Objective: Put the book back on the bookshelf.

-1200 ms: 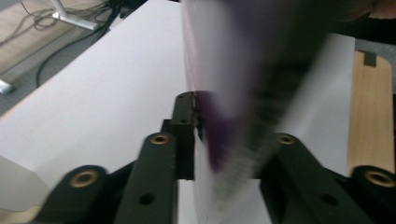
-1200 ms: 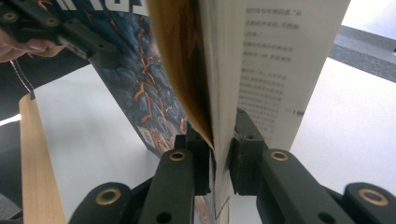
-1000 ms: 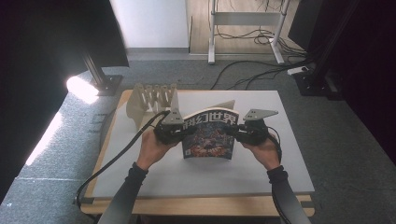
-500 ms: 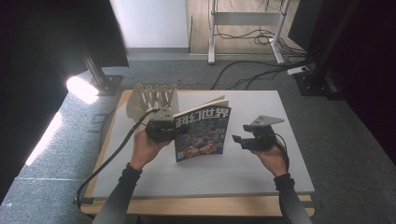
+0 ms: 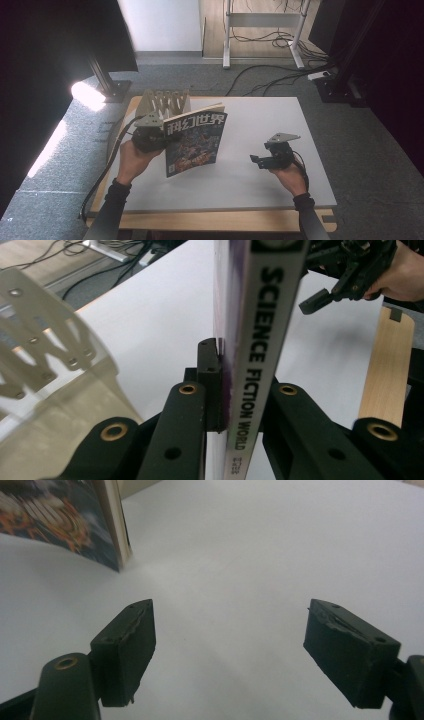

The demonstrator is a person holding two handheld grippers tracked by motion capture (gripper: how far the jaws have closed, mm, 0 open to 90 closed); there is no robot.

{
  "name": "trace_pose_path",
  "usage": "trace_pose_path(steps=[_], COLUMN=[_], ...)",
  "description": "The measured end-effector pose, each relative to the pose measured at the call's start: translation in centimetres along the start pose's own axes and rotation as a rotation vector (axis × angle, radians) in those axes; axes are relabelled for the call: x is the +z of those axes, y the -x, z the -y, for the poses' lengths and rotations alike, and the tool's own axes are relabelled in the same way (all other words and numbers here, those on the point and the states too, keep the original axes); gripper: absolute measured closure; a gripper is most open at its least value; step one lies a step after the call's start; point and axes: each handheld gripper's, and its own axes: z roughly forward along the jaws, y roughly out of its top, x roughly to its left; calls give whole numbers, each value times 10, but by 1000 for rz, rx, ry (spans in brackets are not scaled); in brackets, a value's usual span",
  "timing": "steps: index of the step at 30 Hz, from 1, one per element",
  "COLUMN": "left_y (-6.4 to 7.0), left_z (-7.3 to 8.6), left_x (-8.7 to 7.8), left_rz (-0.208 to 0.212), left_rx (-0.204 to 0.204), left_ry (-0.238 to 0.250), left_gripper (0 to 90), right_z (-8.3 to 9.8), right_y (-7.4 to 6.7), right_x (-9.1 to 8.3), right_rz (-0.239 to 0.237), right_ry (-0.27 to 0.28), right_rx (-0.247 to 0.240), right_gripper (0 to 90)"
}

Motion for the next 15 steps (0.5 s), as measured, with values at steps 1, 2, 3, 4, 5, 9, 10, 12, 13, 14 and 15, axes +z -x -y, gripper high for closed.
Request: trace_pose_path(steps=[1,2,3,4,5,9,10,12,13,14,15], left_y=[-2,-2,-4,-5,-6,-10,-11,-13,-14,-14,-16], left_z=[1,2,4,5,6,12,13,16,18,19,21], left_x=[-5,-7,-10,-13,-16,-28,-31,-38,-41,-45,-49], left_rz=[-7,-11,-15,-23,-26,-38,-43,-52,-58,-64,-71], left_rx=[-8,-10,-15,-25,-30,-54,-59,-70,-77,-84,-89], left_ry=[2,4,7,10,12,23,26,33,38,41,44], left_gripper=[827,827,827,827,827,827,827,827,827,827,828], right_z=[1,4,5,6,8,15,17,21,24,26,28], right_y=[0,-1,-1,-1,-1,-2,-2,-2,-2,-2,-2], right_x=[1,2,2,3,3,6,6,8,9,10,11], right_rz=[3,9,7,5,7,14,14,18,20,25,28], right_ry=[-4,-4,-7,-7,-6,-8,-11,-14,-17,-18,-18], right_rx=[3,3,6,10,8,14,14,19,23,23,26], right_gripper=[196,193,193,192,190,182,181,175,170,159,153])
